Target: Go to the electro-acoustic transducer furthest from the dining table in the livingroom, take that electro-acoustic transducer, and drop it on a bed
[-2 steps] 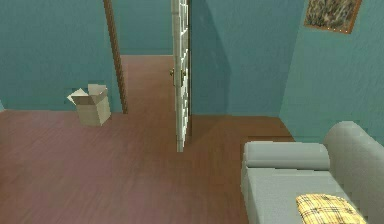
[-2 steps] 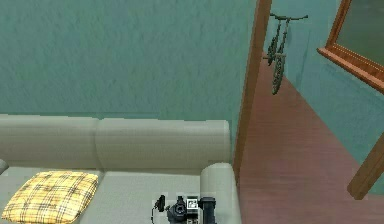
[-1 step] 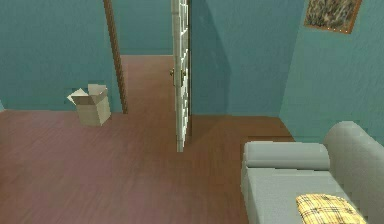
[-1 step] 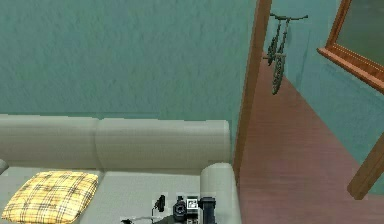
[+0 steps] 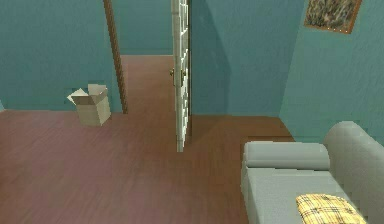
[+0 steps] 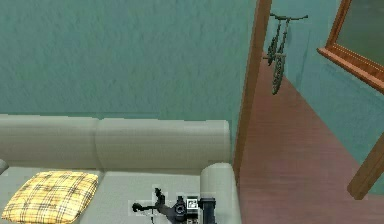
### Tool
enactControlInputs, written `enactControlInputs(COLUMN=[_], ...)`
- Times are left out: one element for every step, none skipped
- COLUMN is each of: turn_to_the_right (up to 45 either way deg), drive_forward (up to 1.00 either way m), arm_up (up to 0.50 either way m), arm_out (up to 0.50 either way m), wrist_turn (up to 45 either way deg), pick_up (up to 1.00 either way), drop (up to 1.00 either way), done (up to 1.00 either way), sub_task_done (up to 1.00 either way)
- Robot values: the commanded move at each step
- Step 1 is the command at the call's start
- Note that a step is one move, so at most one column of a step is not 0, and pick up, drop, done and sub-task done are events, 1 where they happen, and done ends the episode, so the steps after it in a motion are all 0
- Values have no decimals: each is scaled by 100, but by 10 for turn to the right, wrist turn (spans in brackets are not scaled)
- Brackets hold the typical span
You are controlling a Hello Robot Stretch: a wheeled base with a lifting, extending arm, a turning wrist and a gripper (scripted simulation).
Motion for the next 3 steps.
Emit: enactControlInputs(turn_to_the_right=[0, 0, 0], drive_forward=[0, 0, 0], arm_up=[0, -30, 0], arm_out=[0, 0, 0], wrist_turn=[210, 0, 0], pick_up=[0, 0, 100], drop=[0, 0, 0], done=[0, 0, 0], sub_task_done=[0, 0, 0])
